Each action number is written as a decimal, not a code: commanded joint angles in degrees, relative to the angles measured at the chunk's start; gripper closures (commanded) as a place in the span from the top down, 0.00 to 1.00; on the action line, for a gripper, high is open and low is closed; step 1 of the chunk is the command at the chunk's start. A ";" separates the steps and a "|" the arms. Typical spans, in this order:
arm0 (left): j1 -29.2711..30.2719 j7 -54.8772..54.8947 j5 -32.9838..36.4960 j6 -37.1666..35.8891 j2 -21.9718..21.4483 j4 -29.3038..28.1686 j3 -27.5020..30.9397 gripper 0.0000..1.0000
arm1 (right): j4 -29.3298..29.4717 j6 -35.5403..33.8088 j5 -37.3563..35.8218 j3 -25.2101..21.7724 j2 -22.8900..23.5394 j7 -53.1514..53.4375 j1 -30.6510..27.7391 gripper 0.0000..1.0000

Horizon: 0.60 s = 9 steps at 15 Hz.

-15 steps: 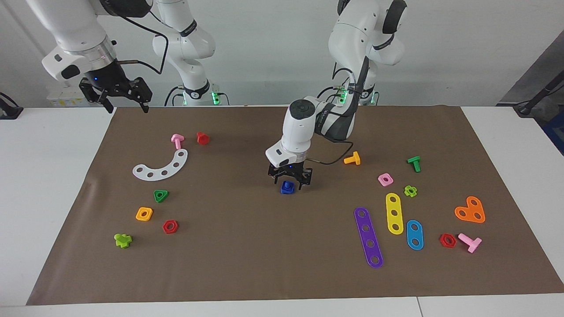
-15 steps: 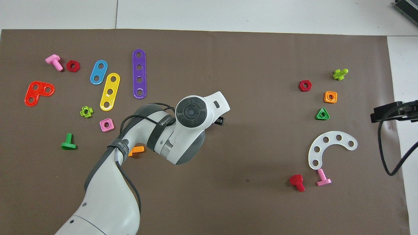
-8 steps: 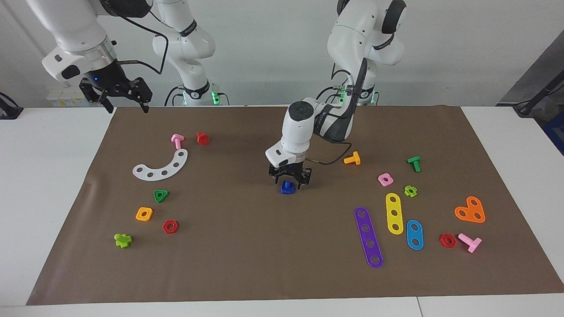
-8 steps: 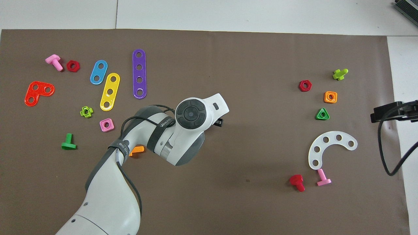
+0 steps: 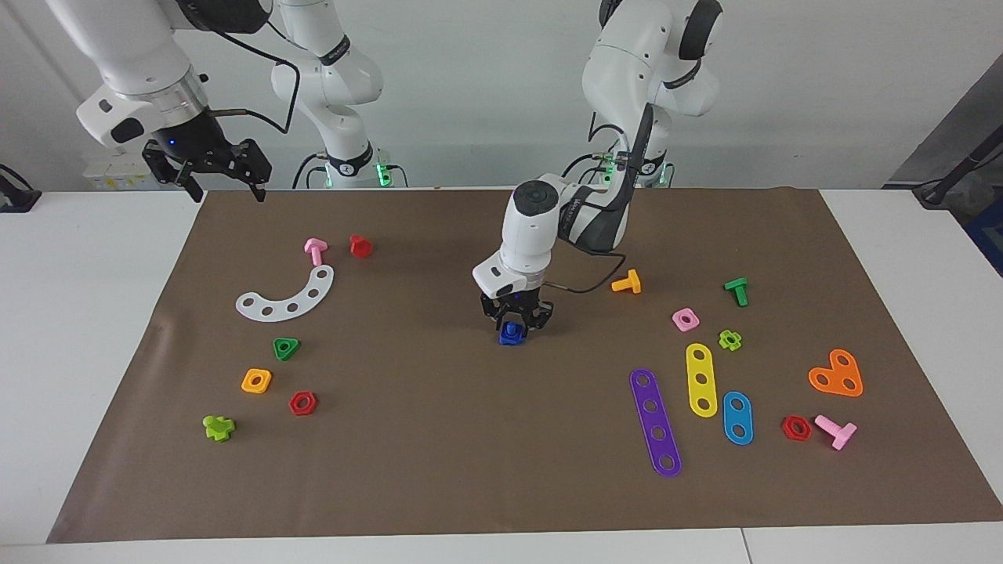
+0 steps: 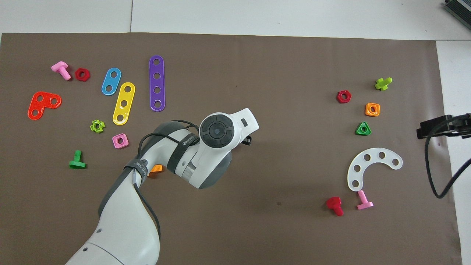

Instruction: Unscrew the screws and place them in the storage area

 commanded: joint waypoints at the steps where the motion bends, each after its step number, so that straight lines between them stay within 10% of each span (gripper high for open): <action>1: -1.05 -0.73 1.24 -2.22 -0.61 0.45 1.30 0.12 | -1.57 0.91 0.15 0.20 -1.16 -1.61 -0.46 1.00; 9: -1.41 -2.40 2.21 -7.14 -1.84 3.54 1.30 0.05 | -2.28 0.91 0.15 0.20 -1.51 -1.61 -0.55 1.00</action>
